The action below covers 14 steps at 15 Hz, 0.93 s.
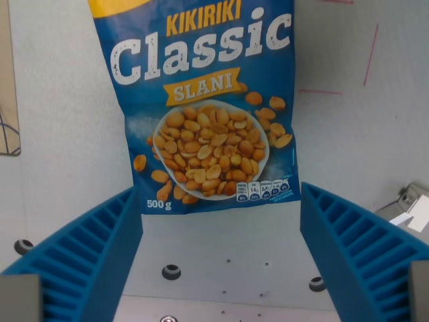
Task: Move in base negative x
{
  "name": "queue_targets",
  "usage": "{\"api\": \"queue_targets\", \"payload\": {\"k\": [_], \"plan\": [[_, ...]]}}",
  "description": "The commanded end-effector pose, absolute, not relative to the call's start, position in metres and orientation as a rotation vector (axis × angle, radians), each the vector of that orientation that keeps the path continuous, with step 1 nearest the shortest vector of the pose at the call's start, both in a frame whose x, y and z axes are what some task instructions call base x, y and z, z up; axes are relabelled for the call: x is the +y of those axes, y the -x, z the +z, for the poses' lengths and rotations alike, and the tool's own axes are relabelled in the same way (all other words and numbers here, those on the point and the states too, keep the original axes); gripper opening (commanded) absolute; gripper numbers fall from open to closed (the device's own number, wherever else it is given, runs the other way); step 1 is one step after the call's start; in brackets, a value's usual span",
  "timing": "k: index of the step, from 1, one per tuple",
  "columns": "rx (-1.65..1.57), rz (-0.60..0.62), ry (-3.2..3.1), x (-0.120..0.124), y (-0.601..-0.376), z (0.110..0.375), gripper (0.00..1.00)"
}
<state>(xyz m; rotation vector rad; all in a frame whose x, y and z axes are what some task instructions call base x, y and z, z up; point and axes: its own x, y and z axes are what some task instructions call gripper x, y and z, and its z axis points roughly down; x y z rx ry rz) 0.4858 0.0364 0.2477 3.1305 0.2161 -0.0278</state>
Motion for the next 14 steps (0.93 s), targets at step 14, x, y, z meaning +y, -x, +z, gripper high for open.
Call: {"api": "queue_targets", "payload": {"k": [14], "plan": [[0.217,-0.021,-3.130,0.046,-0.414,0.244,1.00]]}}
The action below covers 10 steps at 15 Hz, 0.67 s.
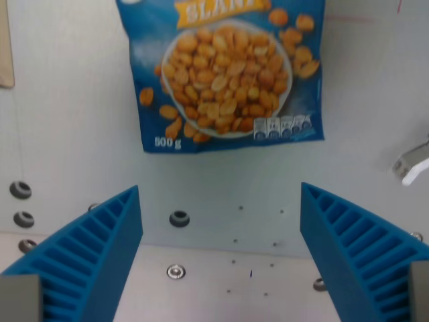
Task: Move in base negative x
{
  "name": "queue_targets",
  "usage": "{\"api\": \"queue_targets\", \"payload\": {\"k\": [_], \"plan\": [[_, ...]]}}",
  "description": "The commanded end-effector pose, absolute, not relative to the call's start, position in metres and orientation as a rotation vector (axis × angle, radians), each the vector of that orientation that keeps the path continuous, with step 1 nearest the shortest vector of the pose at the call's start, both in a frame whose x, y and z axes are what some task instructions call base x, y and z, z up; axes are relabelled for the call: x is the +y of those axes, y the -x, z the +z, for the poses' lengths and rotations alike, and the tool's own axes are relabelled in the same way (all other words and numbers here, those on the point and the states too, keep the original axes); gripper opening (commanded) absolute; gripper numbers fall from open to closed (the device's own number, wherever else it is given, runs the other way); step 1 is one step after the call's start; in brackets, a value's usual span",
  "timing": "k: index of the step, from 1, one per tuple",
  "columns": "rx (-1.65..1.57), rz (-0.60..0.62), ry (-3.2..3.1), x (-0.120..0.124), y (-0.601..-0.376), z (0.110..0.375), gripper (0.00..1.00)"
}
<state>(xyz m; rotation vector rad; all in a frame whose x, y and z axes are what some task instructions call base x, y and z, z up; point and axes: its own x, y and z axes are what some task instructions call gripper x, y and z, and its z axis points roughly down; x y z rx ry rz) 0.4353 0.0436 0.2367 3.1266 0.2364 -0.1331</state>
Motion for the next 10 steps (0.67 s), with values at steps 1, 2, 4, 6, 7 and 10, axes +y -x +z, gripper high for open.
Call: {"api": "queue_targets", "payload": {"k": [1,2,4,6,7,10], "plan": [[0.217,-0.021,-3.130,0.047,-0.409,0.243,1.00],[0.217,-0.021,-3.130,0.048,-0.404,0.242,1.00],[0.217,-0.021,-3.130,0.050,-0.393,0.241,1.00],[0.217,-0.021,-3.130,0.051,-0.383,0.239,1.00],[0.217,-0.021,-3.130,0.052,-0.378,0.238,1.00],[0.217,-0.021,-3.130,0.055,-0.362,0.235,1.00]]}}
